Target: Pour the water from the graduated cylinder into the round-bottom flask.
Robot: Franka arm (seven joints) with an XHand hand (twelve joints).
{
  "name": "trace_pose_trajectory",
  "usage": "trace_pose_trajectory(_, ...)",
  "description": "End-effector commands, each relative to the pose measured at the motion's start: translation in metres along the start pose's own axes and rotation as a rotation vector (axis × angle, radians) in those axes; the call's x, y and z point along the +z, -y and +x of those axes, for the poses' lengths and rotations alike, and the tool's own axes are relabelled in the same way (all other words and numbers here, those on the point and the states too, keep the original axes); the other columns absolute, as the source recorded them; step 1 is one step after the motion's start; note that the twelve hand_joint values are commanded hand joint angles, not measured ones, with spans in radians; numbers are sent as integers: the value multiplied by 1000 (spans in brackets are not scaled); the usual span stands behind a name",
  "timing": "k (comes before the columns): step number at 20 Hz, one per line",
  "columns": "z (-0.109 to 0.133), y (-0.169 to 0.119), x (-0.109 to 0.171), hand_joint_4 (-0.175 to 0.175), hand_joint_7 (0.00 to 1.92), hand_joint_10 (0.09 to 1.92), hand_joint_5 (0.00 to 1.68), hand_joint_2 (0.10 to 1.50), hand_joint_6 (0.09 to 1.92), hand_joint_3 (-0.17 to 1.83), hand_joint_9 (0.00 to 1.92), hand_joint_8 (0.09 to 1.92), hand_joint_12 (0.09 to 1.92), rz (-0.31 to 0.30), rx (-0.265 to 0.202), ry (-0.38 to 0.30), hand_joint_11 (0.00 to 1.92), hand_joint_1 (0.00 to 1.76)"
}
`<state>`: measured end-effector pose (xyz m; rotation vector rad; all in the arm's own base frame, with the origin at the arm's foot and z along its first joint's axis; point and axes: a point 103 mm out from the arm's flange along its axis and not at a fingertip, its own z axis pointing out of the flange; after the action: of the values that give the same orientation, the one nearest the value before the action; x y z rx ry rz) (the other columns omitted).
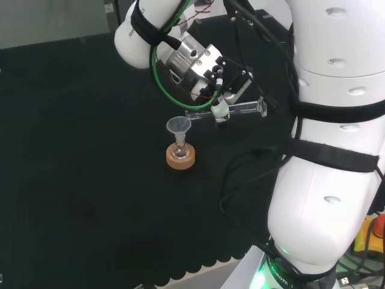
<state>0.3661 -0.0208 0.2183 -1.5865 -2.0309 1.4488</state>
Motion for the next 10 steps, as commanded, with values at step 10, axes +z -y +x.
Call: trace_pose_trajectory(10, 2, 3, -3, -175, 1283, 87, 977, 1130, 1029, -12, 1464, 286, 687, 25, 31, 28, 1318, 1155)
